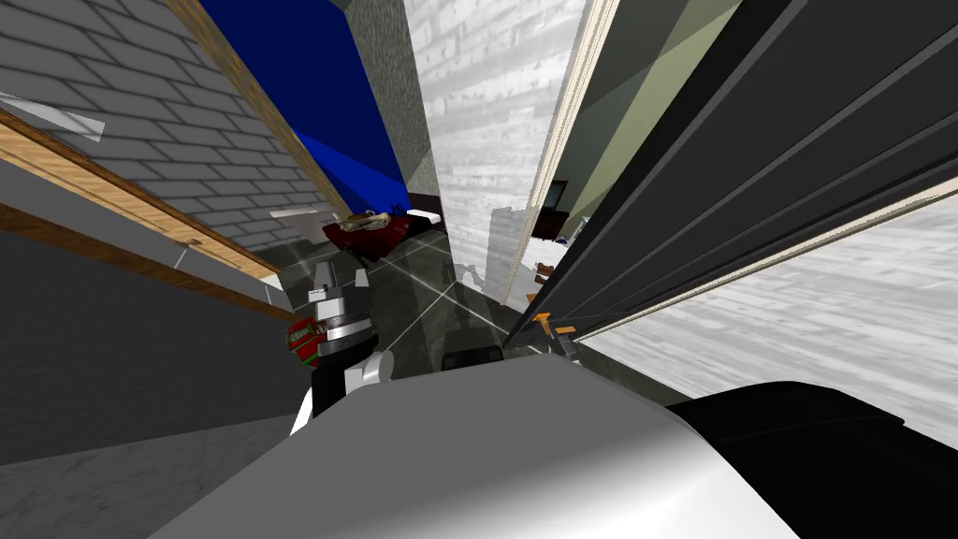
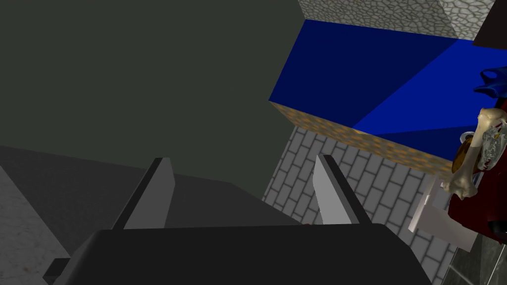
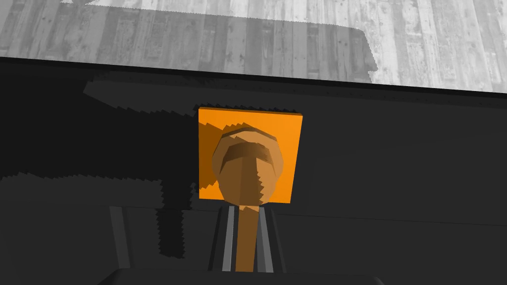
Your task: Pull the door open
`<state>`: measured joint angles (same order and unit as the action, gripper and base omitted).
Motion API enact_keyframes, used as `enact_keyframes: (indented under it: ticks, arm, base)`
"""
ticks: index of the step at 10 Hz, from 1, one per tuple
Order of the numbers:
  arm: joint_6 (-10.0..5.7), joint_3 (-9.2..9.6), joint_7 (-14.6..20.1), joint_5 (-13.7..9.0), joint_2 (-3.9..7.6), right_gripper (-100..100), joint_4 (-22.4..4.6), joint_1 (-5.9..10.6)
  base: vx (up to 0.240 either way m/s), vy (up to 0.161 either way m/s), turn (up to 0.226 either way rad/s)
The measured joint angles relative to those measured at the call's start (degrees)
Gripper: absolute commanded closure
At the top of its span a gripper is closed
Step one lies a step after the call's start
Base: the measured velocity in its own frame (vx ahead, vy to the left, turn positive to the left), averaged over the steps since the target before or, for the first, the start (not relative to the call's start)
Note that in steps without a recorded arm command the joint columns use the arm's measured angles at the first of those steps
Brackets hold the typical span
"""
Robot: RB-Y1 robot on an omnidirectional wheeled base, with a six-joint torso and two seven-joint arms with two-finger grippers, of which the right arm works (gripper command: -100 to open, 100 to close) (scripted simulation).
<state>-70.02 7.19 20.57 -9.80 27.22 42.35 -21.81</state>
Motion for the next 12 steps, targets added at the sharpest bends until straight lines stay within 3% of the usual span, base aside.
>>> enact_keyframes:
  ticks: [4,5,9,12]
  arm:
    - [-0.44,0.22,-0.1,0.2,0.15,100,-0.2,-0.56]
    - [-1.68,0.54,0.0,0.4,0.25,100,-1.2,-0.32]
    - [-5.32,2.22,0.0,1.5,0.6,100,-1.4,-2.51]
    - [-8.2,3.46,0.3,2.4,0.69,100,-3.1,-3.01]
  base:
    - [-0.048,-0.023,0.075]
    - [-0.132,-0.059,0.165]
    - [-0.154,-0.087,0.098]
    - [-0.163,-0.096,0.063]
